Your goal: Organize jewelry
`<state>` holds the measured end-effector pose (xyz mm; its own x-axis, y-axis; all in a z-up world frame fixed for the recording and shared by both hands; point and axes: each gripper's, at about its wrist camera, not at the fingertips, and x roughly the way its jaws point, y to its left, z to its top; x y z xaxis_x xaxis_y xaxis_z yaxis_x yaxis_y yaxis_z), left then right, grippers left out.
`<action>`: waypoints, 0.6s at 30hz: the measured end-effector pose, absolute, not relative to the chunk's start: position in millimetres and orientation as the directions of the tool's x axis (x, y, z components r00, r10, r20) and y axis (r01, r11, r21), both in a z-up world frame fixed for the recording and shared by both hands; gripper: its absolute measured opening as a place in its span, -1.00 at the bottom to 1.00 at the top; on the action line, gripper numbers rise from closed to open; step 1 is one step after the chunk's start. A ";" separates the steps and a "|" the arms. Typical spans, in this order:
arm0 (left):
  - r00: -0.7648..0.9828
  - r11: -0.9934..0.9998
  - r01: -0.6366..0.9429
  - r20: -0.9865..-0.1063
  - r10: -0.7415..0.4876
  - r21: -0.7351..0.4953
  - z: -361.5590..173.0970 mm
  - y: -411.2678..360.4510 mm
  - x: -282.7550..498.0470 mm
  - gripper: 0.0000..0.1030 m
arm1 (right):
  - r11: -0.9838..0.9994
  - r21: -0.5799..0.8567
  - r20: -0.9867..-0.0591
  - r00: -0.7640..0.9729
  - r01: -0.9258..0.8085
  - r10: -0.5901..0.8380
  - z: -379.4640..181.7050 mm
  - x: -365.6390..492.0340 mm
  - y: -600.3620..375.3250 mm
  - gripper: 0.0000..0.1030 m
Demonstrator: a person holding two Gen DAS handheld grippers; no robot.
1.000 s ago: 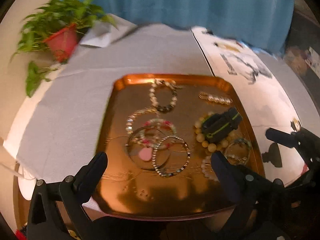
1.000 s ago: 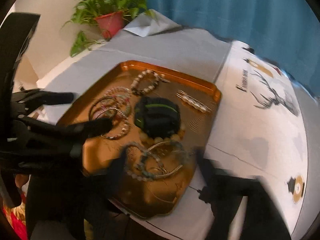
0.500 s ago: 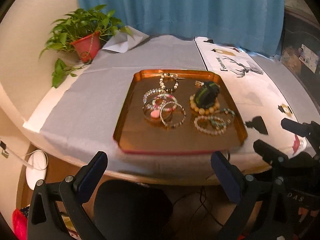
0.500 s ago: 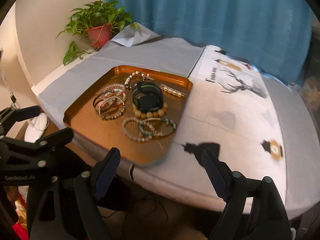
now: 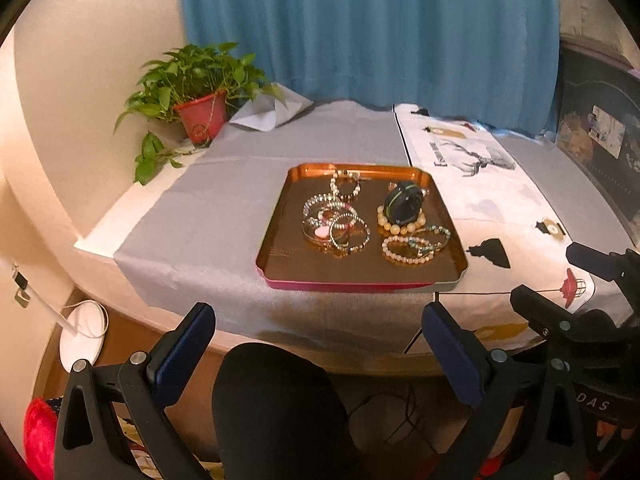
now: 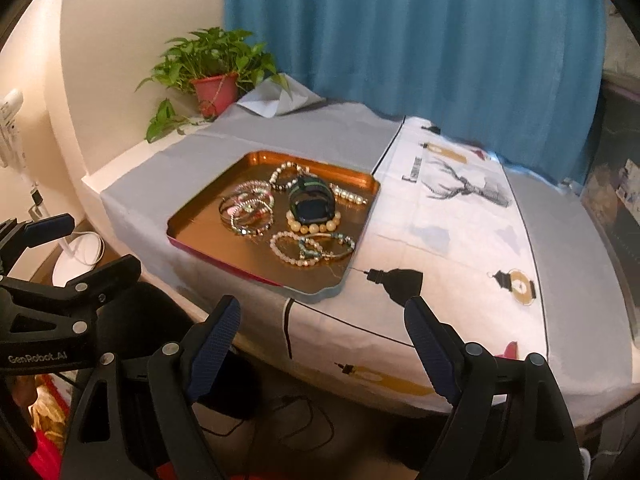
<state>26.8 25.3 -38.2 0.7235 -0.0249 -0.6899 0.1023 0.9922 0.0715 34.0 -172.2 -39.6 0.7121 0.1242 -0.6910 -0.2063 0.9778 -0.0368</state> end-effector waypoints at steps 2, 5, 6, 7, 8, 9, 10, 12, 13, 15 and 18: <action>0.729 0.992 0.104 -0.684 -0.026 0.072 -34.7 25.3 24.0 0.99 | 0.978 -0.037 -0.683 0.720 -0.205 0.125 -35.7 30.8 -173.0 0.64; 0.740 0.991 0.103 -0.672 -0.022 0.081 -30.7 25.1 20.6 0.99 | 0.978 -0.037 -0.672 0.729 -0.204 0.127 -30.6 25.4 -172.7 0.65; 0.742 0.991 0.103 -0.670 -0.022 0.081 -29.9 24.9 19.3 0.99 | 0.978 -0.039 -0.670 0.731 -0.206 0.127 -29.4 23.6 -171.9 0.65; 0.744 0.991 0.103 -0.668 -0.023 0.081 -28.9 25.0 18.6 0.99 | 0.977 -0.041 -0.669 0.732 -0.209 0.128 -28.7 23.1 -172.3 0.65; 0.744 0.991 0.103 -0.667 -0.023 0.081 -28.4 25.2 17.7 0.99 | 0.976 -0.043 -0.668 0.733 -0.211 0.129 -28.3 22.4 -171.9 0.65; 0.746 0.991 0.105 -0.666 -0.024 0.081 -27.7 25.1 17.2 0.99 | 0.976 -0.045 -0.667 0.734 -0.213 0.130 -27.6 21.2 -171.0 0.65; 0.746 0.991 0.105 -0.665 -0.023 0.083 -27.2 24.8 16.7 0.99 | 0.976 -0.046 -0.666 0.735 -0.215 0.131 -27.3 20.6 -171.6 0.65; 0.745 0.990 0.110 -0.667 -0.027 0.083 -26.6 24.6 16.9 0.99 | 0.975 -0.047 -0.665 0.735 -0.216 0.131 -26.7 19.4 -170.9 0.65; 0.746 0.991 0.109 -0.665 -0.026 0.083 -26.5 24.8 16.1 0.99 | 0.975 -0.047 -0.664 0.736 -0.216 0.131 -26.9 19.3 -171.0 0.65; 0.752 0.991 0.103 -0.659 -0.021 0.085 -25.7 24.6 15.8 0.99 | 0.976 -0.049 -0.662 0.738 -0.213 0.128 -25.9 18.8 -171.0 0.65; 0.751 0.991 0.108 -0.659 -0.028 0.081 -25.2 24.3 15.6 0.99 | 0.976 -0.046 -0.661 0.740 -0.211 0.129 -25.2 17.8 -172.6 0.65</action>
<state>15.6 24.3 -25.2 0.7513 -0.0279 -0.6594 0.1083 0.9908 0.0815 17.8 -172.6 -25.2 0.7395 0.1285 -0.6607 -0.2112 0.9763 -0.0464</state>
